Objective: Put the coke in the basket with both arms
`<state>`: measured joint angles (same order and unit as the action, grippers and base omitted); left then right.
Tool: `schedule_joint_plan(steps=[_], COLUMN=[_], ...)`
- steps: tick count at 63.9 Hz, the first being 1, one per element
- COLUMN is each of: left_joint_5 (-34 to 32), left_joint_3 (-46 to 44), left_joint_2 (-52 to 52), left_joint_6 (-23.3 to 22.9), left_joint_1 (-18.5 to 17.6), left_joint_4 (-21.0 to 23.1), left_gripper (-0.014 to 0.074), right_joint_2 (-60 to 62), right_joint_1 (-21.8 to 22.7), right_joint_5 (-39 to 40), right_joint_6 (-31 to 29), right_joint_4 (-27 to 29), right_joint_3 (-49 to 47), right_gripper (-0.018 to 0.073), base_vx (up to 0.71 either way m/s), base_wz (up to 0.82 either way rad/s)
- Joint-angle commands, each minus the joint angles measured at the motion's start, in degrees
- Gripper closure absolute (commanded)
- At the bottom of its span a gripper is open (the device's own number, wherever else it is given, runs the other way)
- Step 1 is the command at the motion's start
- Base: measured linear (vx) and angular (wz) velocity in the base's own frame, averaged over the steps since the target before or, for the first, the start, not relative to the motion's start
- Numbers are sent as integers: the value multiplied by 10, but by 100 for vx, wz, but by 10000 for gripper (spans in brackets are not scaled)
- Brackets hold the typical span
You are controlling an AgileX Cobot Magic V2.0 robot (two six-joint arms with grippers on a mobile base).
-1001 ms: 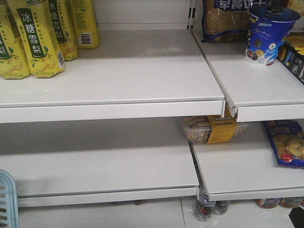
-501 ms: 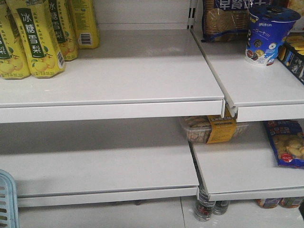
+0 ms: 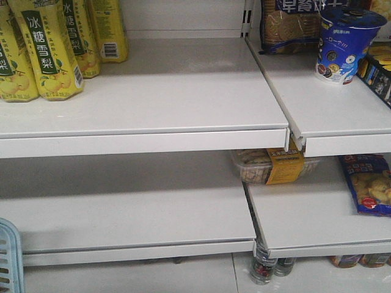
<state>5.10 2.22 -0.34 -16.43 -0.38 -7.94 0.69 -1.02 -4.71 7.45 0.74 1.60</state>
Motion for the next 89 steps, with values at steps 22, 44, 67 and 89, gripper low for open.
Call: schedule_joint_plan(steps=[22,44,67,89], left_joint_5=[-90,-90,-90,-90], left_joint_3=[5,5,5,5], left_joint_2=[-12,-12,-12,-12], left_joint_6=[12,12,12,12], left_joint_1=[0,0,0,0], left_joint_4=[-18,-18,-18,-18], left_gripper=[603,603,603,603], right_joint_2=[9,9,9,9], right_joint_1=[3,3,3,3], right_joint_5=[96,92,92,92], right_joint_6=[-19,-19,-19,-19], right_joint_4=[-7,-1,-1,-1], right_joint_3=[9,9,9,9], right_gripper=[564,564,564,564], base_vx=[0,0,0,0], base_wz=[0,0,0,0])
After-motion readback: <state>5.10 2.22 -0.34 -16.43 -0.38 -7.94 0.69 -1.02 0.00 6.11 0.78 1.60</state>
